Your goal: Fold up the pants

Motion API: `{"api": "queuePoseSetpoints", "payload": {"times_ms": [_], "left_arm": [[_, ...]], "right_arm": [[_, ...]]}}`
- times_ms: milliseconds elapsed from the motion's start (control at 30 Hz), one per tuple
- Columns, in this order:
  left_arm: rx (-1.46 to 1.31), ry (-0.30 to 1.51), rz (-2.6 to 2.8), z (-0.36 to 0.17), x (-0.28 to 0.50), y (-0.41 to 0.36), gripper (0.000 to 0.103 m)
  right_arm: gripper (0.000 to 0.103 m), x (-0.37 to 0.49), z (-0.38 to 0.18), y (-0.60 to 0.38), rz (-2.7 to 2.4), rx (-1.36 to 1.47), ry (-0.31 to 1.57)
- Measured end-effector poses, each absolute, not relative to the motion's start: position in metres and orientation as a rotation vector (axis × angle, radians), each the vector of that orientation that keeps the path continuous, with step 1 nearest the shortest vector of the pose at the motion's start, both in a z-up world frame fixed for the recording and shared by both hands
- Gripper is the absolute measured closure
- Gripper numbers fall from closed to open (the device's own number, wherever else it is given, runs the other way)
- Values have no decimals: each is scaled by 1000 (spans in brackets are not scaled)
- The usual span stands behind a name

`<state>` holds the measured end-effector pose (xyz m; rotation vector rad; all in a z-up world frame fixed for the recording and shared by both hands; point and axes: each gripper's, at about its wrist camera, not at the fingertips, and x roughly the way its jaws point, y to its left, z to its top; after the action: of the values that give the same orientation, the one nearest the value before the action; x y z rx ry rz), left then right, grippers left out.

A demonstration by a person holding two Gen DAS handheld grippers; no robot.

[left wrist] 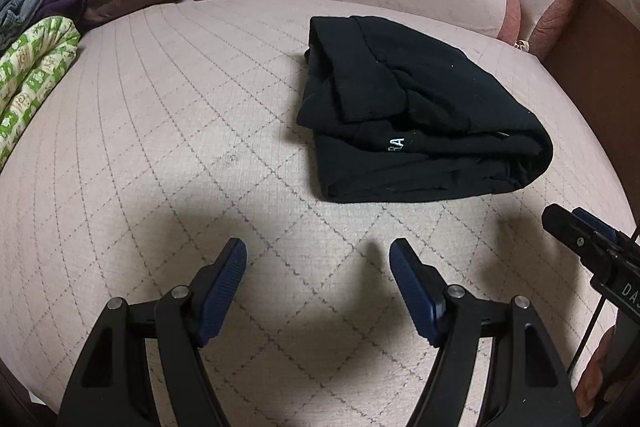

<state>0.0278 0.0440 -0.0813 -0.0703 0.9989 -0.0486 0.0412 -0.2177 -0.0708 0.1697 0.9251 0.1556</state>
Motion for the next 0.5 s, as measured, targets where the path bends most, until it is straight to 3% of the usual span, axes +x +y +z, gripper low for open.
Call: {"api": "queuePoseSetpoints", "payload": {"times_ms": [500], "left_arm": [[-79,1012,-54,-82,30,45,30]], "right_arm": [[19,41,-74,-208,168,132,933]]}}
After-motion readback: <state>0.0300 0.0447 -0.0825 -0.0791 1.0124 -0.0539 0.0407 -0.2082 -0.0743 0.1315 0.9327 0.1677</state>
